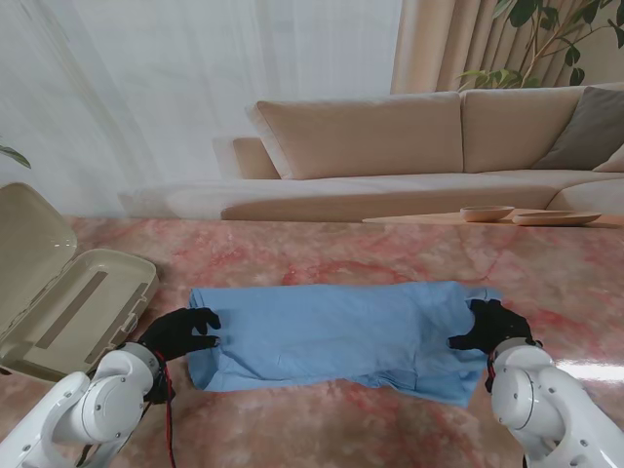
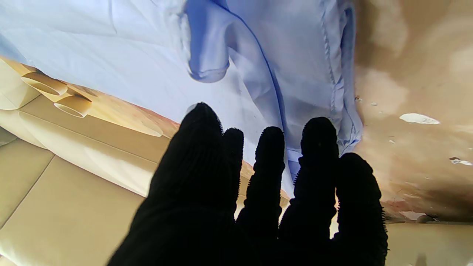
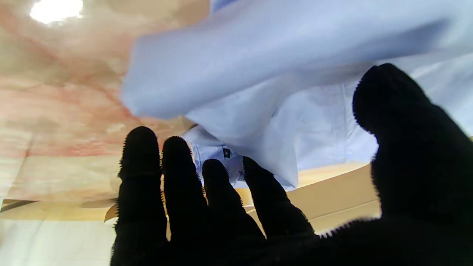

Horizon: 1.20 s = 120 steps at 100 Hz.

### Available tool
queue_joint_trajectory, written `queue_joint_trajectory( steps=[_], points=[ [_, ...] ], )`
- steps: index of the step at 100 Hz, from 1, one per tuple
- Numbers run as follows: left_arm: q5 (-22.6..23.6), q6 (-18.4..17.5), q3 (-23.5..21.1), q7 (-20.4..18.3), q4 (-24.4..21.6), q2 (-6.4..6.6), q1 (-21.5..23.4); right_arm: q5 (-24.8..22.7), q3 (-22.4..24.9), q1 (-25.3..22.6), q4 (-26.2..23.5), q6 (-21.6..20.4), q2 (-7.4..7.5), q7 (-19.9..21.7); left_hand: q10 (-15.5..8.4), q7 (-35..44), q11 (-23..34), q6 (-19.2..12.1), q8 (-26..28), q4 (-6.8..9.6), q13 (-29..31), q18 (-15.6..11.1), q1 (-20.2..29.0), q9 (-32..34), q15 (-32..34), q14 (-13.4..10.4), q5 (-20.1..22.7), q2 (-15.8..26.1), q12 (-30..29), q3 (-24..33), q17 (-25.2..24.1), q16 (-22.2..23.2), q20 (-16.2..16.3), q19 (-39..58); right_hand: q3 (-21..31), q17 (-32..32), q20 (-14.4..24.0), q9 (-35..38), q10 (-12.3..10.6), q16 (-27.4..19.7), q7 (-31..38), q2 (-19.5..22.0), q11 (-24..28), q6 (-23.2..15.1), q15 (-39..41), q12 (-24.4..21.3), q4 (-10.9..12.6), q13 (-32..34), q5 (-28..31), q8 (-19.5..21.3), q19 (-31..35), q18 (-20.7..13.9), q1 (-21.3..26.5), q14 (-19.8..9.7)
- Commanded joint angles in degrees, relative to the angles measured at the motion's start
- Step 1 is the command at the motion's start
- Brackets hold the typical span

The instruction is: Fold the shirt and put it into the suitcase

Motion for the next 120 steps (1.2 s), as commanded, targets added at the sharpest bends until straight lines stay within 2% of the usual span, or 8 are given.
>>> queue_joint_trajectory(
  steps=[1,17,43,60,79,87,97,120],
  points=[
    [0.0,0.1,0.2,-0.2,0.1,0.08,0.3,0.6,-0.5,0.4,1.1,1.1,-0.03,1.7,0.6,-0.9,0.5,0.9,0.0,1.15,-1.1,1.5,1.4,-0.6,-1.1,1.9,1.5,2.0,0.3,-2.1,-0.6,-0.6,-0.5,-0.1,1.1,1.9,-0.9,-1.8,1.9,-1.5,-1.1,-2.5,0.1,0.9,0.7,-1.1,-2.7,1.3,-2.1,-0.4,0.6,2.2,-0.4,2.2],
    [0.0,-0.1,0.3,-0.4,0.3,0.13,0.1,3.4,-1.7,1.9,2.4,2.8,0.16,3.5,0.5,-0.9,0.5,0.9,0.1,1.18,-1.2,1.5,1.5,-0.5,-1.1,1.8,1.5,1.9,0.5,-2.1,-0.6,-0.6,-0.5,-0.1,2.1,6.0,-1.6,-1.7,2.8,-0.7,-0.5,-4.3,2.8,0.9,4.5,-0.2,-2.8,5.5,-1.3,-0.1,5.1,1.6,1.7,2.6],
    [-0.1,-0.5,0.4,-0.6,0.7,0.18,-0.2,7.5,-3.0,4.3,4.8,4.4,0.22,4.6,0.4,-0.8,0.5,0.8,0.1,1.16,-1.1,1.5,1.5,-0.4,-1.0,1.8,1.5,1.9,0.9,-2.1,-0.6,-0.6,-0.5,-0.1,10.0,12.3,-5.7,0.3,4.4,5.6,2.3,-10.9,9.9,1.1,16.5,4.5,-2.9,14.2,3.9,0.9,13.3,-3.4,6.9,-1.8],
    [-0.1,-0.5,0.6,-0.8,0.9,0.22,-0.3,8.9,-3.9,5.1,5.6,5.0,0.11,4.2,0.5,-0.8,0.4,0.9,0.1,1.15,-1.1,1.5,1.5,-0.4,-1.0,1.8,1.5,1.8,1.2,-2.1,-0.6,-0.6,-0.5,-0.1,15.7,19.2,-5.9,4.0,4.9,11.5,5.9,-16.3,16.3,0.0,27.3,9.0,-3.5,20.0,9.6,3.0,20.4,-7.0,11.7,-5.6],
    [-0.2,-0.6,0.7,-0.6,1.1,0.19,-0.4,8.9,-5.0,6.3,6.3,5.8,0.47,6.1,0.5,-0.8,0.4,1.0,0.1,1.17,-1.1,1.5,1.5,-0.4,-1.0,1.8,1.6,1.7,1.6,-2.1,-0.6,-0.6,-0.5,-0.1,21.2,25.1,-5.8,8.6,3.5,14.5,12.7,-19.2,23.1,-2.6,32.9,14.2,-3.6,25.2,14.0,9.8,24.5,-10.8,15.4,-9.9],
    [-0.2,-0.6,0.8,-0.6,1.1,0.18,-0.4,9.3,-5.5,6.9,6.9,6.1,0.48,6.1,0.5,-0.9,0.3,0.9,0.1,1.18,-1.1,1.5,1.6,-0.5,-1.0,1.8,1.5,1.7,1.6,-2.1,-0.6,-0.6,-0.5,-0.1,23.6,28.0,-5.3,11.1,2.6,16.5,16.4,-21.9,25.6,-4.1,35.1,16.3,-8.1,28.4,15.2,13.7,26.2,-13.0,17.6,-10.9],
    [-0.3,-0.5,0.8,-0.5,1.1,0.17,-0.4,9.9,-6.2,7.8,7.8,6.6,0.5,6.3,0.5,-0.8,0.3,1.0,0.1,1.18,-1.1,1.5,1.5,-0.4,-1.0,1.8,1.5,1.7,1.7,-2.1,-0.6,-0.6,-0.5,-0.1,25.7,31.2,-4.4,13.1,1.8,18.0,21.1,-23.4,28.1,-5.5,37.9,18.2,-9.6,31.2,15.8,17.3,28.1,-15.0,19.4,-12.3],
    [-0.5,-0.3,0.9,-0.2,1.2,0.11,-0.3,10.8,-6.4,8.3,8.9,6.7,0.43,6.0,0.6,-0.9,0.1,0.9,0.1,1.17,-1.2,1.5,1.4,-0.5,-1.0,1.8,1.5,1.8,1.6,-2.1,-0.6,-0.6,-0.5,-0.1,29.8,35.7,-1.8,16.7,0.0,19.5,35.1,-25.7,31.3,-7.7,42.1,20.5,-8.4,34.8,15.2,21.2,30.0,-16.6,22.8,-13.0]
  ],
)
